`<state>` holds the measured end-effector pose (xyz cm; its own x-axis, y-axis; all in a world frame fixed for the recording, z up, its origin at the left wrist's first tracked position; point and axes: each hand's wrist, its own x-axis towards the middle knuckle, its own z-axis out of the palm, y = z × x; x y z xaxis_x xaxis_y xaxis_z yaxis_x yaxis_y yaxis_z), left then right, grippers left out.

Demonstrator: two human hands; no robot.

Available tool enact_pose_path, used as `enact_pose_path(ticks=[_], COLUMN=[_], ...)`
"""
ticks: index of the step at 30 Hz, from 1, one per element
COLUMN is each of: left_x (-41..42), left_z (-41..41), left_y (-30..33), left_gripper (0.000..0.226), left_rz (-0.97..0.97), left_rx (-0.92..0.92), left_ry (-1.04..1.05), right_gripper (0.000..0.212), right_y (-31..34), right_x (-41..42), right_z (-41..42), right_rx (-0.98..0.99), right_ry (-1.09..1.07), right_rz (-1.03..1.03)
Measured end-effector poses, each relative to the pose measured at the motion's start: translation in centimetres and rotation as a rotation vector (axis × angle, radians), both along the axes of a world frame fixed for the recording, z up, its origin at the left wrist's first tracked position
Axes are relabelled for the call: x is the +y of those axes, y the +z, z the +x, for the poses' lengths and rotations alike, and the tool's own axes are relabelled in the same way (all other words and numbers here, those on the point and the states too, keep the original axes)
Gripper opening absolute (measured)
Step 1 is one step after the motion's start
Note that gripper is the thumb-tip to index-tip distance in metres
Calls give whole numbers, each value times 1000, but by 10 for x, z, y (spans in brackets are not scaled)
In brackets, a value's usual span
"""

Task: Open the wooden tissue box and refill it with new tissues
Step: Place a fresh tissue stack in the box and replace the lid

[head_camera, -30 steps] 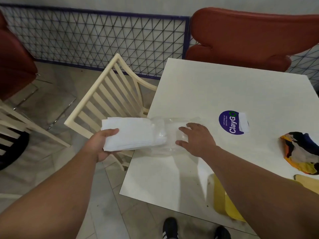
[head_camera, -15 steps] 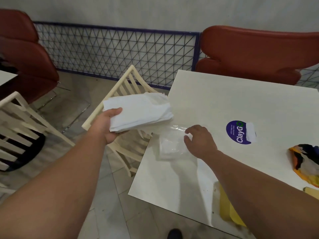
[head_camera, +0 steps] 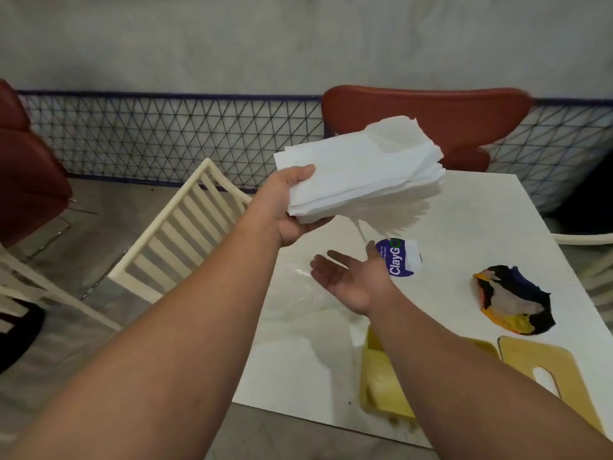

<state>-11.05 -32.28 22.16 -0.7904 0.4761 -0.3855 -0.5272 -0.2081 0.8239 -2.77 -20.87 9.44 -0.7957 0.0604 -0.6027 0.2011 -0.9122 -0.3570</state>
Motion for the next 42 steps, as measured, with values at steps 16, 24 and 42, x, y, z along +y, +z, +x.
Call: enact_pose_path(ticks=[16,24,42], left_x=[58,58,76], left_z=[133,170,182], left_y=[-72,-96,-152], left_gripper=[27,34,10], left_rz=[-393,-633,-1445], left_rx=[-53,25,687], left_ry=[-100,-195,-539], right_gripper=[81,75,50], right_y=[26,-11,-31], right_x=[171,172,108], right_z=[159,198,199], right_rx=[-3,-178,-657], right_ry=[254,338,915], right_rz=[711,1052,2164])
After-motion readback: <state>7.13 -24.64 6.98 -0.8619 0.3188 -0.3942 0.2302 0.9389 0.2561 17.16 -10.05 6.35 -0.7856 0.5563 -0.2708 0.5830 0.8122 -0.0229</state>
